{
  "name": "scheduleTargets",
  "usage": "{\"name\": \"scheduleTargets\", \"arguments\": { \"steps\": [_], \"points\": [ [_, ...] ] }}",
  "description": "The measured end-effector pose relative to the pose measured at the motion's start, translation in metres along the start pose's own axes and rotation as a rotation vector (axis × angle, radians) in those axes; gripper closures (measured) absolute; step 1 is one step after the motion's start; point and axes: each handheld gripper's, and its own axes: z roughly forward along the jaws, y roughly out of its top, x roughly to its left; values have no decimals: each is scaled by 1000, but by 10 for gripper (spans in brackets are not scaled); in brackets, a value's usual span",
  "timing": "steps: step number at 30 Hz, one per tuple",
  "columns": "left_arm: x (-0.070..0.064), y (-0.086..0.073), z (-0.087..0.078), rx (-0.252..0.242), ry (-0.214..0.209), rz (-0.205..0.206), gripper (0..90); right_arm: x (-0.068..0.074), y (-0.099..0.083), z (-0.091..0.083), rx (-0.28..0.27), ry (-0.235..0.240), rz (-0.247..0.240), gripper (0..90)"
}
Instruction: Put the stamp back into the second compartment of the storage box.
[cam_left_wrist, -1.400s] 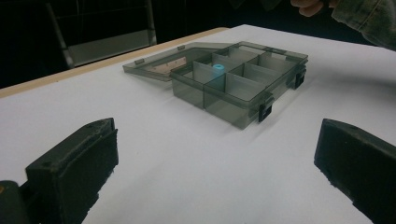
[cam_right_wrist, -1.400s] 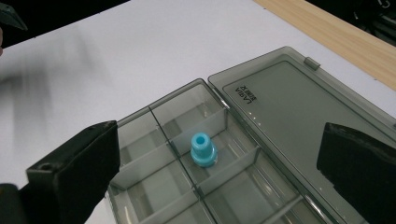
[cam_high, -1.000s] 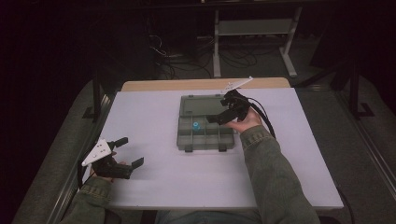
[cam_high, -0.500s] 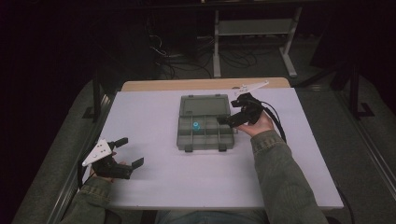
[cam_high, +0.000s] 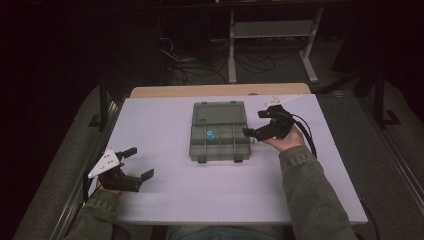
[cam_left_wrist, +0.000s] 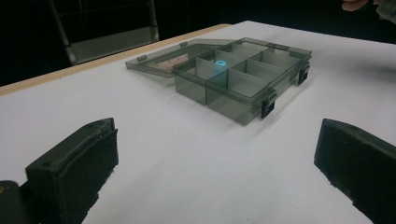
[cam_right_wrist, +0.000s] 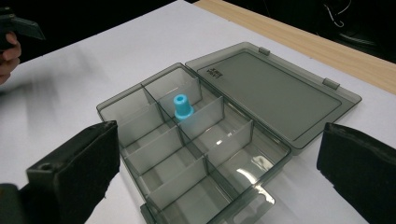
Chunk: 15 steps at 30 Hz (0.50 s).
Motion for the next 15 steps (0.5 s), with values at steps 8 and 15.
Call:
{"name": "scheduleTargets", "arguments": {
  "steps": [8, 15],
  "points": [
    [-1, 0, 1, -1, -8, 0, 0, 5, -11, -6, -36, -7, -4, 0],
    [0, 0, 1, -4, -7, -6, 0, 8, -19, -10, -54, -4, 0, 0]
  ]
}}
